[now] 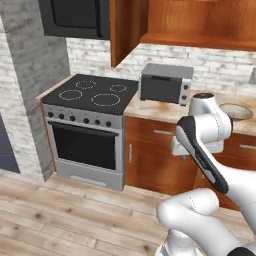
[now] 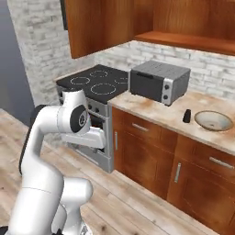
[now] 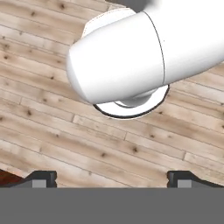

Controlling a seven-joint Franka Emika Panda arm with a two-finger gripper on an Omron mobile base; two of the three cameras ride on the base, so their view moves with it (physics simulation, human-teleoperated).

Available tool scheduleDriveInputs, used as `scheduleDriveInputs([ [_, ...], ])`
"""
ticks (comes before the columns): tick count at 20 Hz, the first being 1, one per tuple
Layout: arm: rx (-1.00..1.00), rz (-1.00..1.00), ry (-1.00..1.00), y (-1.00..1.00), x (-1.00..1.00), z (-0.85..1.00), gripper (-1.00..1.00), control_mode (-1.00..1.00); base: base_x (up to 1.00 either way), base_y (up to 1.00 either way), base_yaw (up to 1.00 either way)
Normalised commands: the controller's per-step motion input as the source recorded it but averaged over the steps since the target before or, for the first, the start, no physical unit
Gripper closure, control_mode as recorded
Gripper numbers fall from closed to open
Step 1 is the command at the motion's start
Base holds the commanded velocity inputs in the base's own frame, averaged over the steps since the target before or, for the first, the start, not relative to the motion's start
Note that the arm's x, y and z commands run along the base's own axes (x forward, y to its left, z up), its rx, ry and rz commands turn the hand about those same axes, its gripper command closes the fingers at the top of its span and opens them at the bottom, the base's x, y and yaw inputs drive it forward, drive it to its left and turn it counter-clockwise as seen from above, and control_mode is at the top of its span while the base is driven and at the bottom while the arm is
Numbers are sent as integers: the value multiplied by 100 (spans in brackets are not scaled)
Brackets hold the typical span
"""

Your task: Retrieve the bottle and the shaker from the cabinet and place them next to the mixing bowl on the counter. Then add garlic from the fridge to the mixing bowl.

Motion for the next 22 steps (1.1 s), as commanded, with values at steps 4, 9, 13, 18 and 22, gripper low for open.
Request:
scheduleDriveInputs([
  [4, 0, 0, 0, 0, 0, 0, -100, 100, -37, 13, 79],
  [9, 0, 0, 0, 0, 0, 0, -100, 100, -20, 25, 87],
  [13, 0, 0, 0, 0, 0, 0, -100, 100, -12, 36, 81],
  [18, 0, 0, 0, 0, 0, 0, -100, 100, 22, 23, 49],
  [22, 0, 0, 0, 0, 0, 0, -100, 100, 78, -12, 6],
])
